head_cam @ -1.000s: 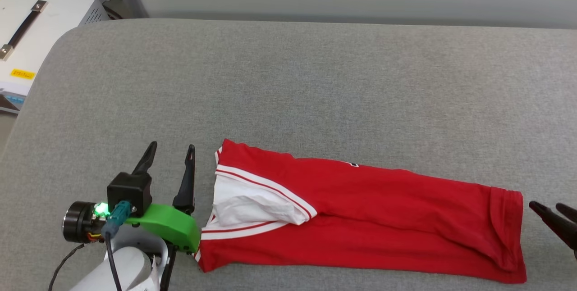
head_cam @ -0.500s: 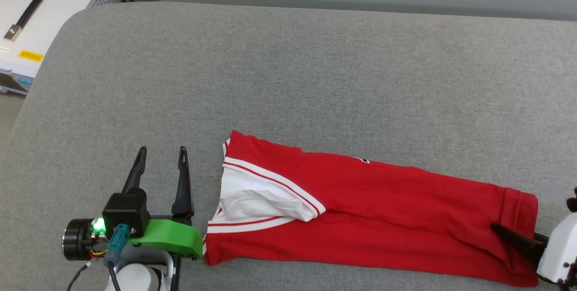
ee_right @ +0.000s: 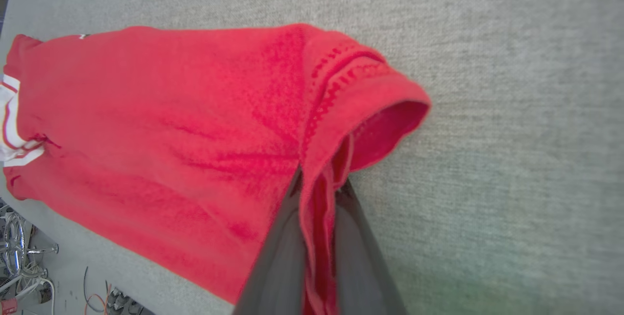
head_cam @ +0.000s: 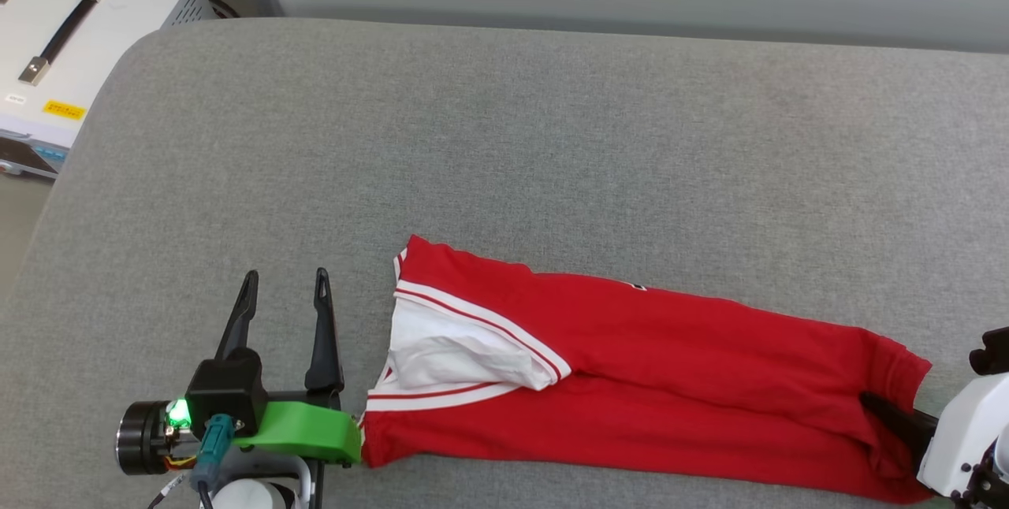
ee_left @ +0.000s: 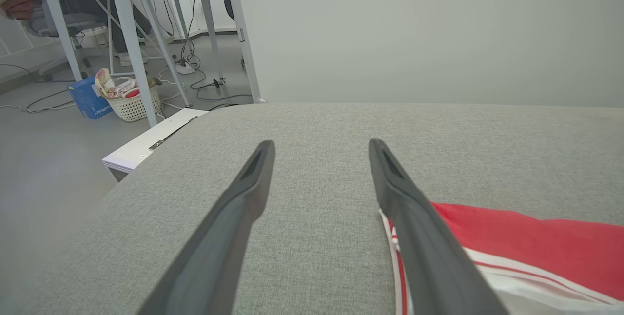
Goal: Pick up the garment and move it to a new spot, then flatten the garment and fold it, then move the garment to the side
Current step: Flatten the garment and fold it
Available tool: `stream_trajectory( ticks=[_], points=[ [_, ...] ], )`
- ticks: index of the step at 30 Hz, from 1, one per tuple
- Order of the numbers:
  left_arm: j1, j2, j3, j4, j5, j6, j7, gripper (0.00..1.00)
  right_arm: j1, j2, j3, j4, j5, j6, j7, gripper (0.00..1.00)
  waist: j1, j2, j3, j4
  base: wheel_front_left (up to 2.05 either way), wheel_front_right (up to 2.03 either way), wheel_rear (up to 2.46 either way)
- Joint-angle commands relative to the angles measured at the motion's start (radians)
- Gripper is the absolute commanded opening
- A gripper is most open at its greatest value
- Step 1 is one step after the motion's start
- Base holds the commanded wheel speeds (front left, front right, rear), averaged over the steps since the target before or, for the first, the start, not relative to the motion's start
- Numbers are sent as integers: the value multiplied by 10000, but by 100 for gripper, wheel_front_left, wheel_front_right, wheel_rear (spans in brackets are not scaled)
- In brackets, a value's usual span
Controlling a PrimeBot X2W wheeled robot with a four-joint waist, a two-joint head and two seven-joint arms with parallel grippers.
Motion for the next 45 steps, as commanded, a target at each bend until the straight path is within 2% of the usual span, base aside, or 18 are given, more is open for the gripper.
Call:
stream_trajectory(
  ticks=[1,6,10,16,20,24,29,33,40,45],
  points=[
    [180,-105,126,36,121,-122,-58,100,-29,-20,55,130,106,-7,-70,0,0,0,-92,-33,0,0,0],
    [325,-397,490,75,404,-665,-58,100,20,-694,-416,236,406,-7,-190,0,0,0,-292,-67,0,0,0],
    [441,-604,719,134,637,-938,-58,100,159,-1313,-828,483,407,-7,-134,0,0,0,-402,-76,0,0,0],
    [558,-824,932,260,947,-1296,-59,100,311,-1778,-1084,544,418,-7,215,0,0,0,-584,-88,0,0,0],
    [633,-942,1086,305,1079,-1455,-59,100,428,-1870,-1016,-195,336,-7,641,0,0,0,-664,-111,0,0,0],
    [674,-1048,1228,319,1176,-1590,-59,100,423,-1775,-824,-1674,248,-7,1159,0,0,0,-664,-147,0,0,0],
    [622,-1189,1279,375,1297,-1766,-59,100,173,-1210,-350,-3322,13,-7,2099,0,0,0,-588,-100,0,0,0],
    [496,-1306,1269,386,1366,-1869,-59,100,-488,-569,162,-3893,-441,-7,2747,0,0,0,-441,6,0,0,0],
    [287,-1450,1272,399,1466,-1962,-59,100,-2028,471,1494,-3781,-1236,-7,3447,0,0,0,-111,206,0,0,0],
    [135,-1533,1298,434,1480,-1995,-59,100,-3290,1259,2599,-3279,-1557,-7,3373,0,0,0,190,290,0,0,0]
  ],
)
